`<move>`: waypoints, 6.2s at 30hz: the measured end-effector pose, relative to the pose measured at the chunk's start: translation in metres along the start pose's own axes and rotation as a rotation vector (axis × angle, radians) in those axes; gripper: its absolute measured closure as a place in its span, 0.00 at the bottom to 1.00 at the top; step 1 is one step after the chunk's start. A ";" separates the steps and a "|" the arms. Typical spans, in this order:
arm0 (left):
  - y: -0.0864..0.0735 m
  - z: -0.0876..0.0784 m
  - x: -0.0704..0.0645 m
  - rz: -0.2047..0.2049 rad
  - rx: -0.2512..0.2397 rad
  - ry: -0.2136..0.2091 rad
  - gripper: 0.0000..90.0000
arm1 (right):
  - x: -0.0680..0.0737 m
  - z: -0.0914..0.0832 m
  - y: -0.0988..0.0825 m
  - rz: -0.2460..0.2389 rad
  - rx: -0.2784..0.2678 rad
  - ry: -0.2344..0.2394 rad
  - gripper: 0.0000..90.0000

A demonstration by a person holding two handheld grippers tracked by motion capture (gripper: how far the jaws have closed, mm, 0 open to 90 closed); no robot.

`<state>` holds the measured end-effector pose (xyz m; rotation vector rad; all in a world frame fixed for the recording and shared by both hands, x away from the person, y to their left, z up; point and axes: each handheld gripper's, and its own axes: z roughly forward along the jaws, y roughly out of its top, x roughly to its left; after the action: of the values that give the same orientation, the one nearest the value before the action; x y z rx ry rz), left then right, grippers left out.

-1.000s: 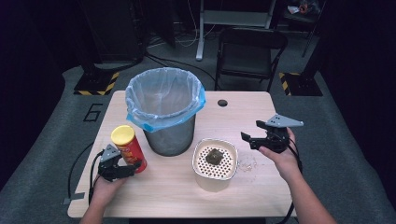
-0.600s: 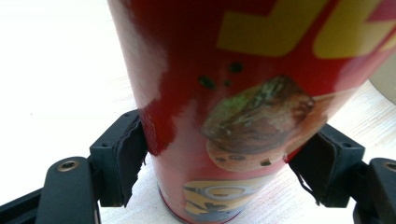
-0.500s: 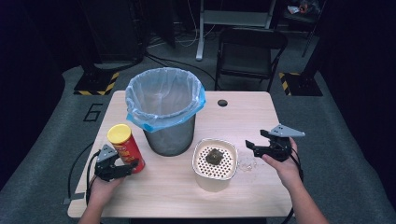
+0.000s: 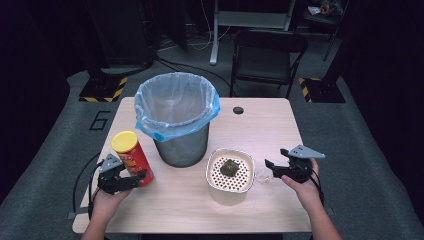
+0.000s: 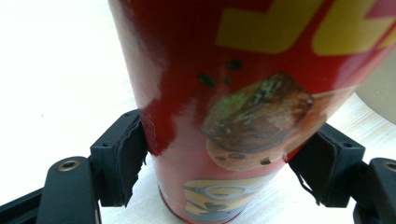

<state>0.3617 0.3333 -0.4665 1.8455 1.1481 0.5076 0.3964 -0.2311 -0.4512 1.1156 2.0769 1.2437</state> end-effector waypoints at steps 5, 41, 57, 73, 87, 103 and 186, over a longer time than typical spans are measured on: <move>0.006 -0.006 -0.003 -0.002 0.012 -0.008 0.27 | -0.001 0.001 -0.007 0.003 0.008 -0.010 0.26; 0.120 -0.075 -0.006 0.026 0.027 0.001 0.27 | 0.000 0.008 -0.025 0.005 0.077 -0.021 0.27; 0.179 -0.108 -0.006 0.056 0.038 0.003 0.27 | 0.000 0.009 -0.026 0.002 0.091 -0.017 0.27; 0.227 -0.107 -0.013 0.070 0.027 0.003 0.27 | -0.001 0.009 -0.027 0.006 0.092 -0.015 0.28; 0.258 -0.098 -0.025 0.093 0.014 -0.018 0.27 | -0.003 0.008 -0.028 0.006 0.093 -0.014 0.28; 0.274 -0.069 -0.035 0.097 0.015 -0.043 0.27 | -0.003 0.009 -0.029 0.004 0.099 -0.013 0.28; 0.198 -0.064 -0.010 0.032 0.037 -0.084 0.28 | -0.004 0.010 -0.030 0.000 0.097 -0.008 0.29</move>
<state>0.4118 0.3169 -0.2654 1.9014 1.0796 0.4256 0.3939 -0.2371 -0.4819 1.1618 2.1512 1.1468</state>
